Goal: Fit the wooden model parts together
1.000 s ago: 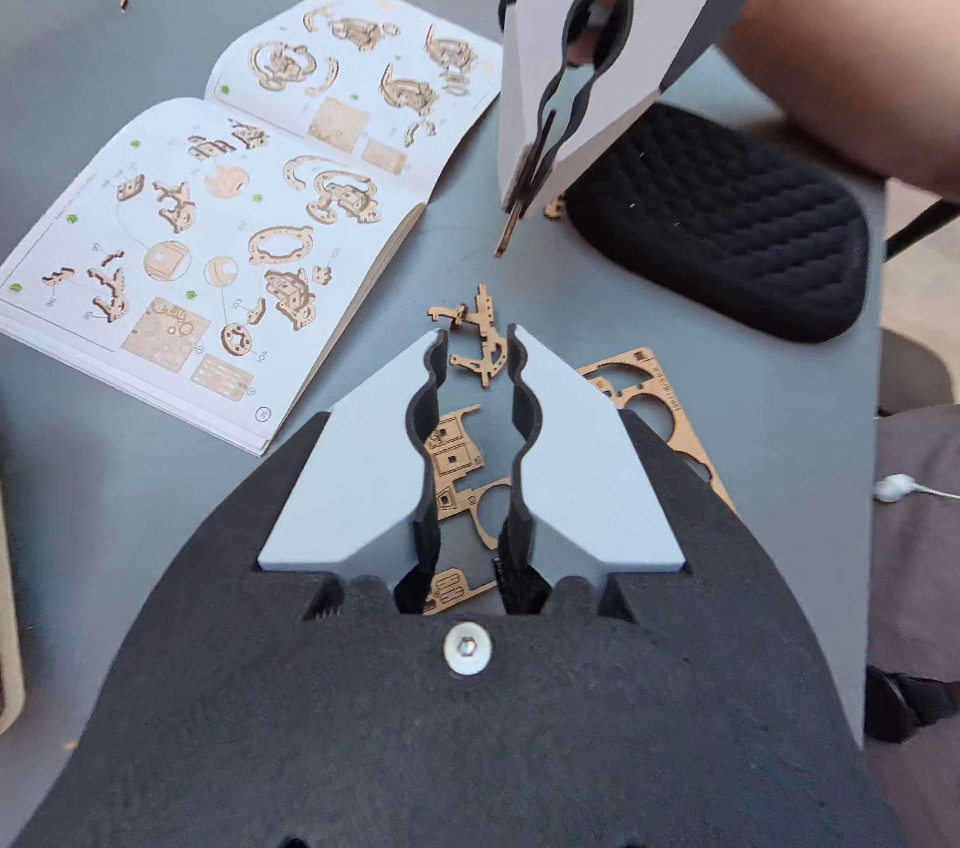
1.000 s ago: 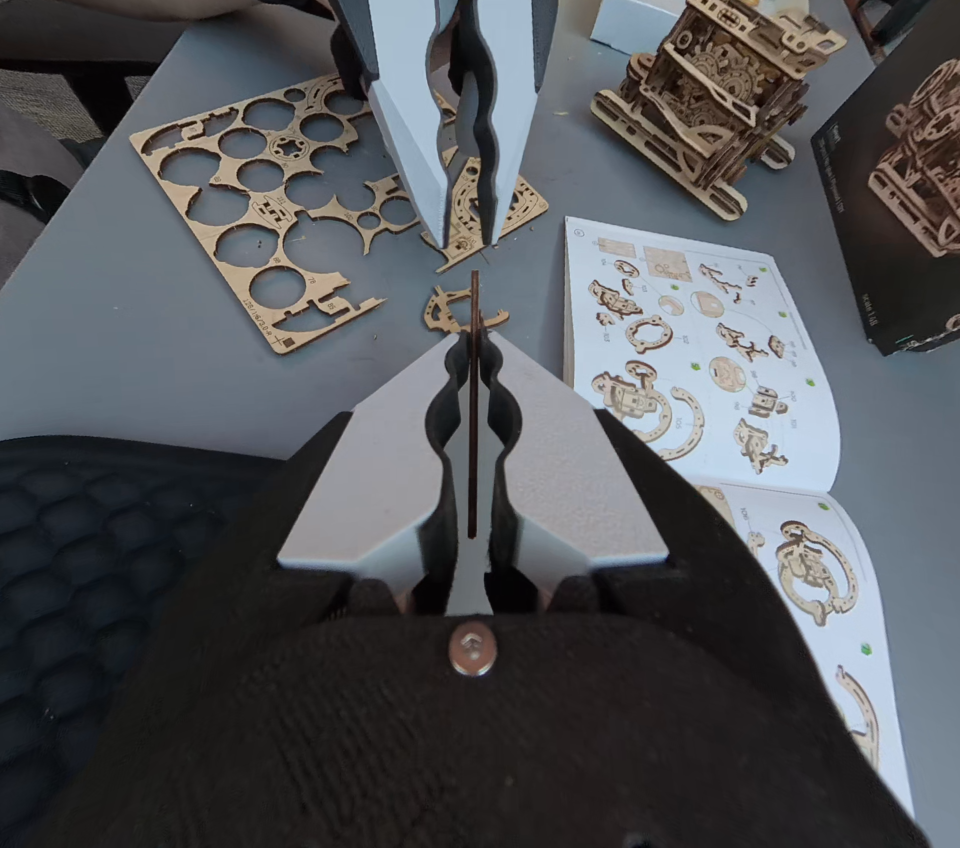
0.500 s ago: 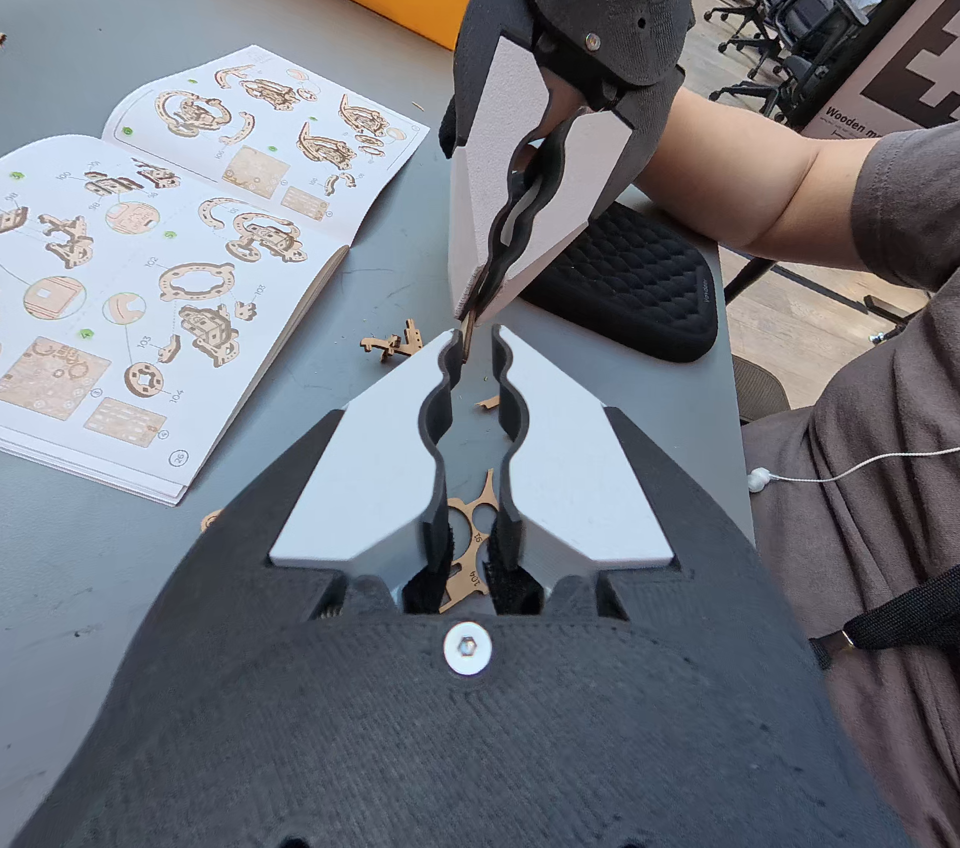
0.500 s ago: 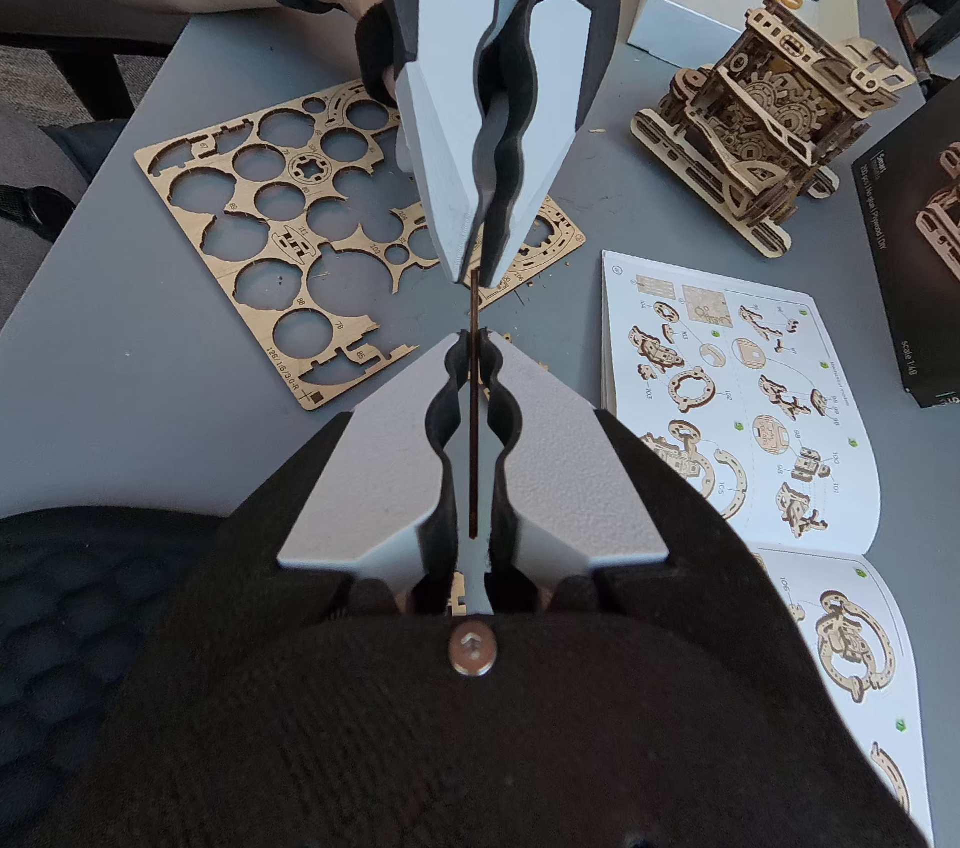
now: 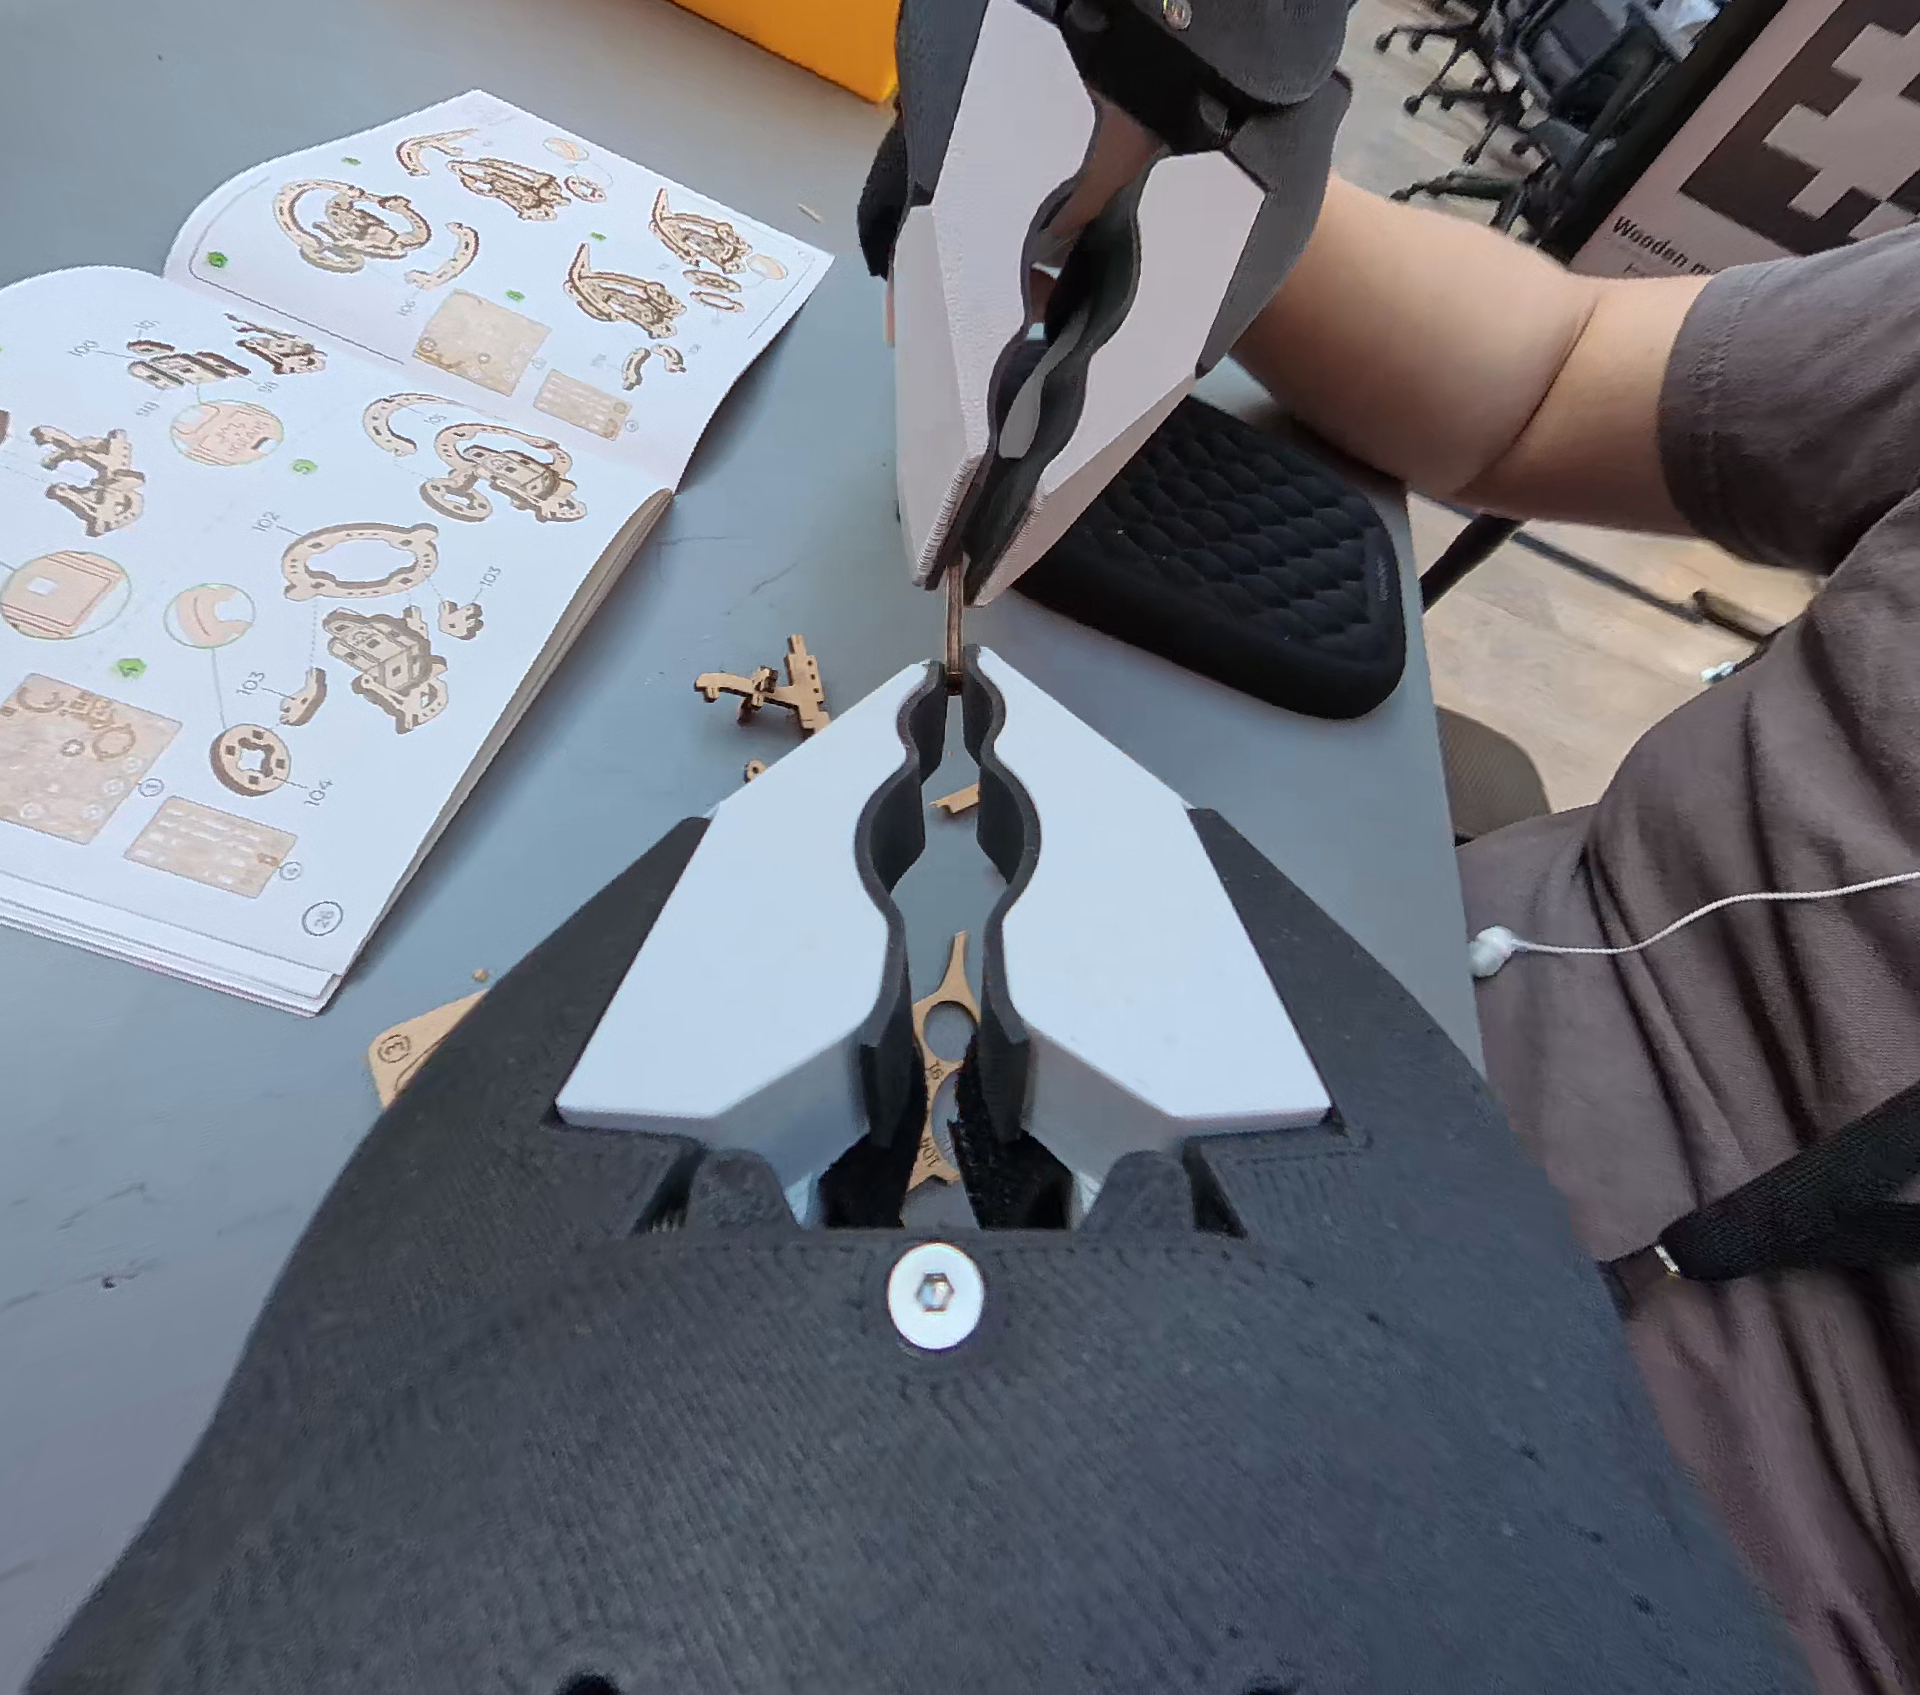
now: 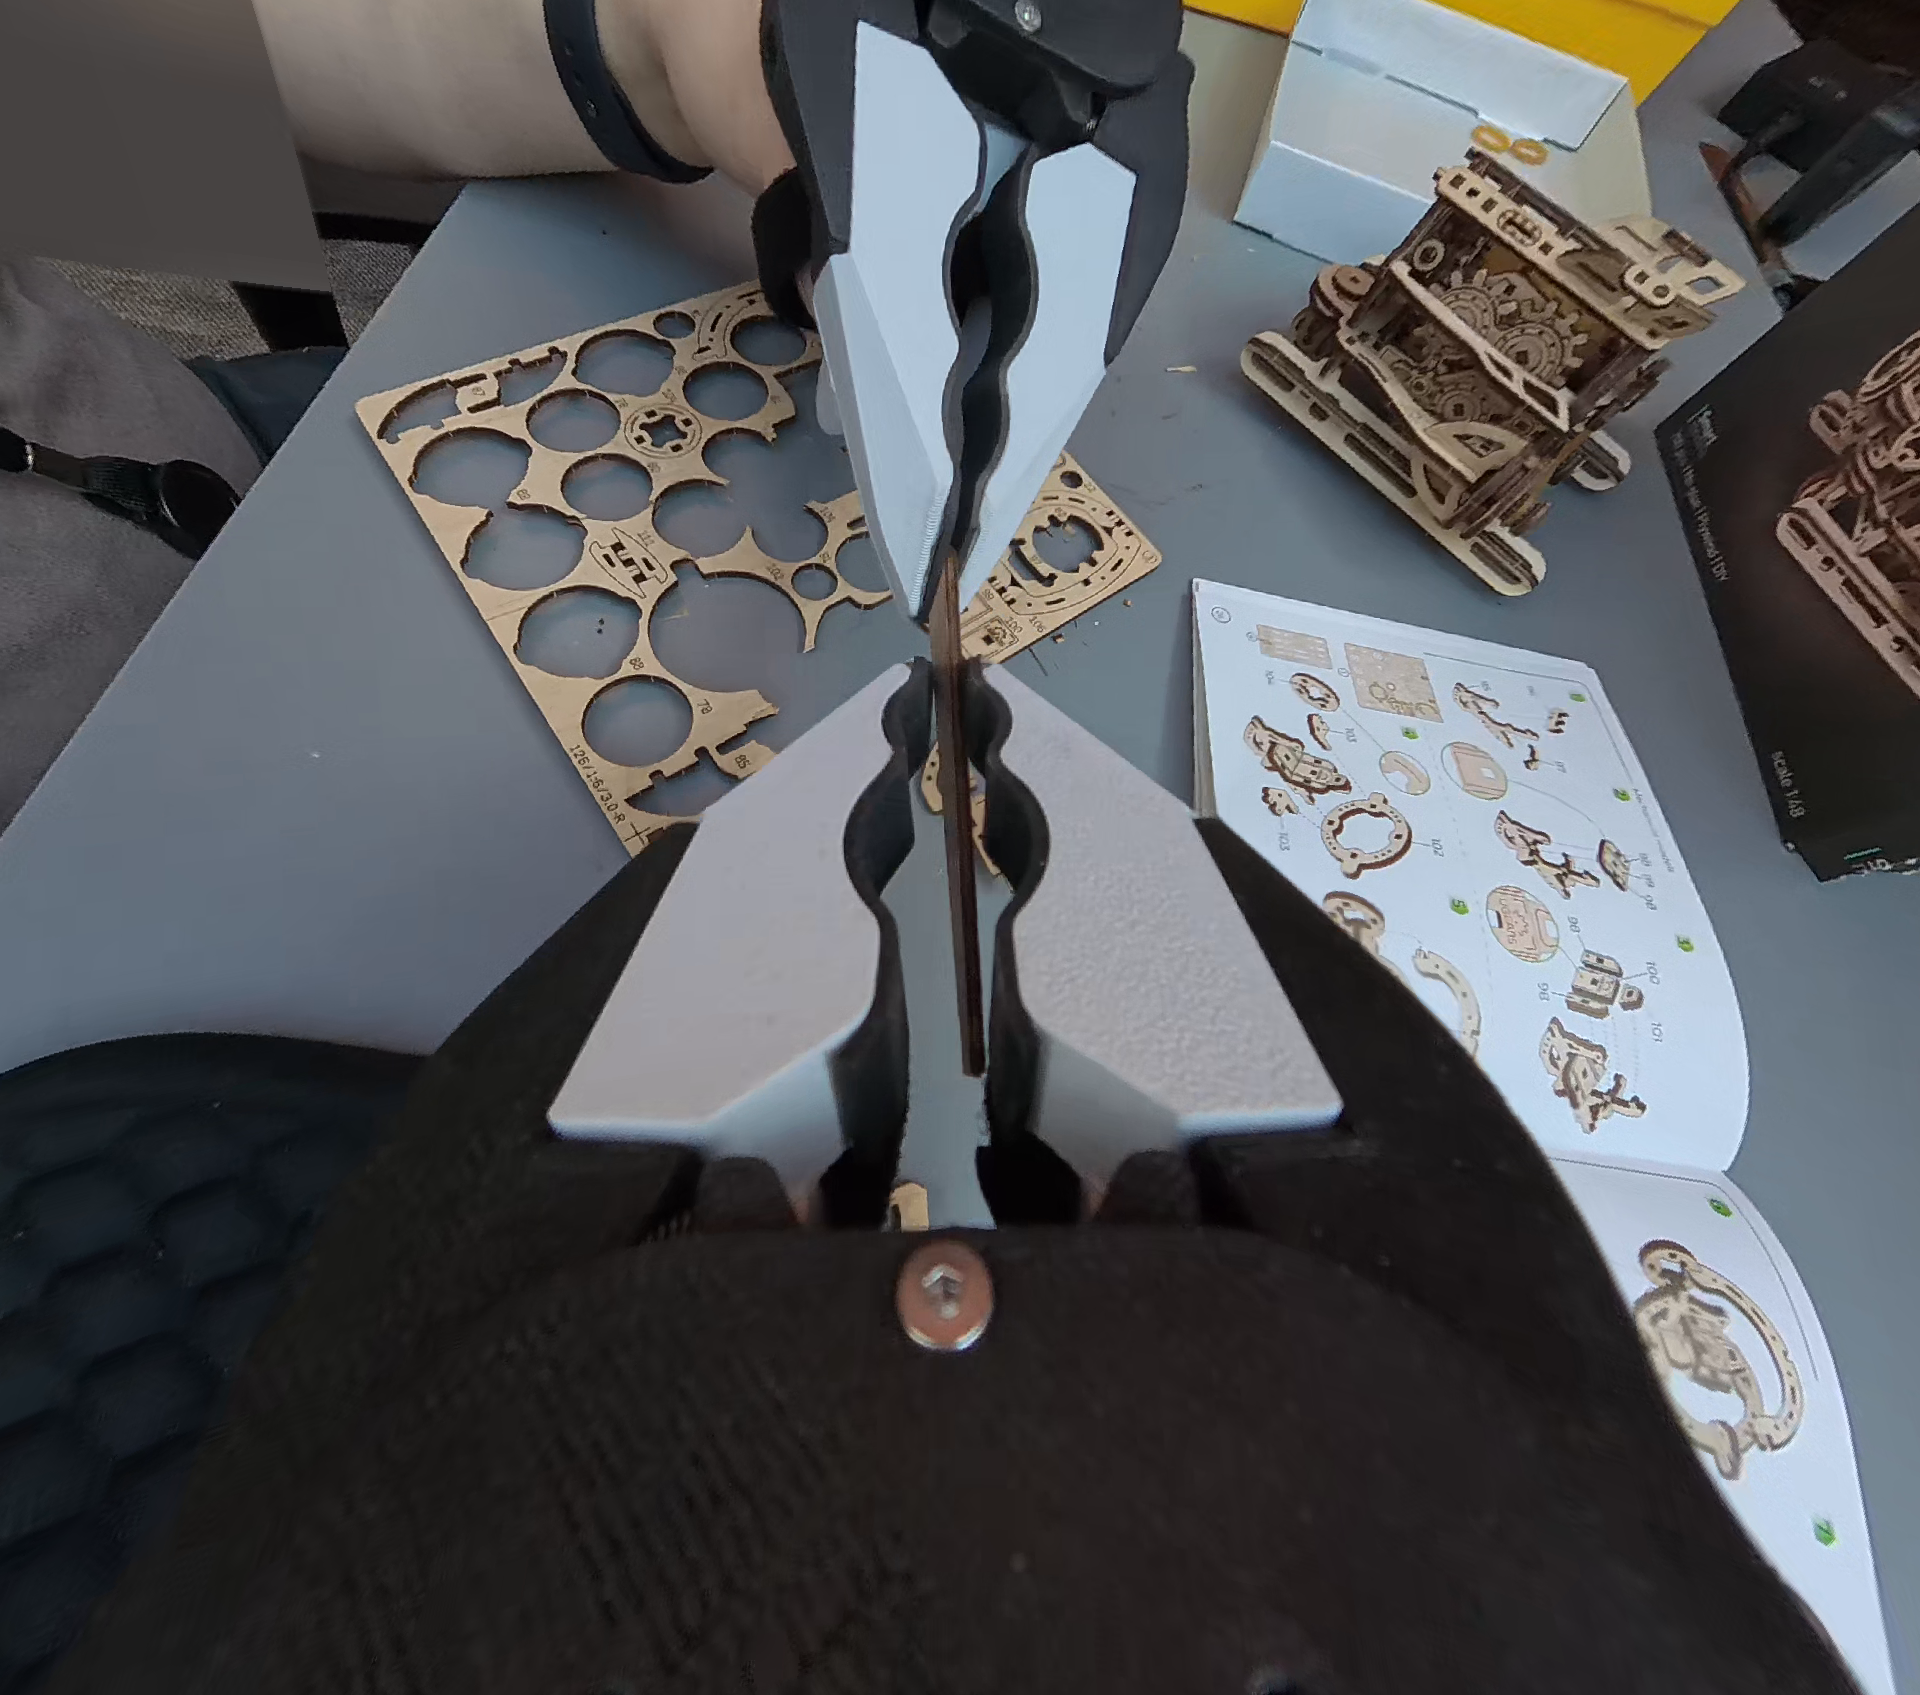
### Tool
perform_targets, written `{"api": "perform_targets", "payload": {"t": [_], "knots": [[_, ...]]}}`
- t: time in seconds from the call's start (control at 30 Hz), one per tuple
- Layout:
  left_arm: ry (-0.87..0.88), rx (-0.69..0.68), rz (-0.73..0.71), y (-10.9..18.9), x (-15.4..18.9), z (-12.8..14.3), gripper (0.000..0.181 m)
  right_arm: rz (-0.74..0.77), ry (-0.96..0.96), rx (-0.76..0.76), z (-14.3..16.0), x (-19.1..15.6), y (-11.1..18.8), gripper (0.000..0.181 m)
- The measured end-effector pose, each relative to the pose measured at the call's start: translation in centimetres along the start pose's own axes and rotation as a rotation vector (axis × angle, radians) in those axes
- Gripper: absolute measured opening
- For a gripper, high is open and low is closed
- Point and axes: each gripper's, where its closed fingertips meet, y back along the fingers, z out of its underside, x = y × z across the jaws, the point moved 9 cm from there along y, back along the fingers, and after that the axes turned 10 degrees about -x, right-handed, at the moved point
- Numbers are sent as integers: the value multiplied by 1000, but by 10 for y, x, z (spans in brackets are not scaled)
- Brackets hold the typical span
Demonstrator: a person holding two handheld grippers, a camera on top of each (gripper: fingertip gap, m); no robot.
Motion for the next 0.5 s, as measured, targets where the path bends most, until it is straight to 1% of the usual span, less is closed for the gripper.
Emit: {"api": "perform_targets", "payload": {"t": [0.03, 0.1, 0.13, 0.17, 0.23, 0.27, 0.3, 0.33, 0.4, 0.43, 0.5], "knots": [[33, 33, 27, 2, -1, -1, 0, 17, 15, 25, -1, 0, 3, 7], [99, 101, 110, 8, -2, -2, 0, 62, 60, 96, -2, 2, 14, 29], [129, 141, 170, 12, -1, -3, 0, 87, 87, 148, -1, 3, 21, 36], [160, 186, 238, 15, 0, -4, 0, 106, 107, 216, 0, 5, 28, 47], [217, 265, 374, 19, 2, -5, 0, 121, 85, 324, 3, 10, 37, 65], [238, 289, 429, 20, 3, -6, 0, 104, 64, 369, 3, 10, 39, 70], [255, 299, 467, 19, 3, -6, 0, 78, 48, 410, 1, 10, 39, 70], [269, 299, 487, 17, 3, -6, 0, 41, 36, 443, -3, 7, 37, 65], [285, 314, 522, 14, 5, -7, 0, -39, 48, 455, -11, -1, 28, 51], [293, 328, 557, 14, 6, -8, 0, -38, 68, 442, -14, -5, 24, 47], [316, 339, 603, 13, 6, -8, 0, 1, 121, 454, -20, -11, 21, 32]]}}
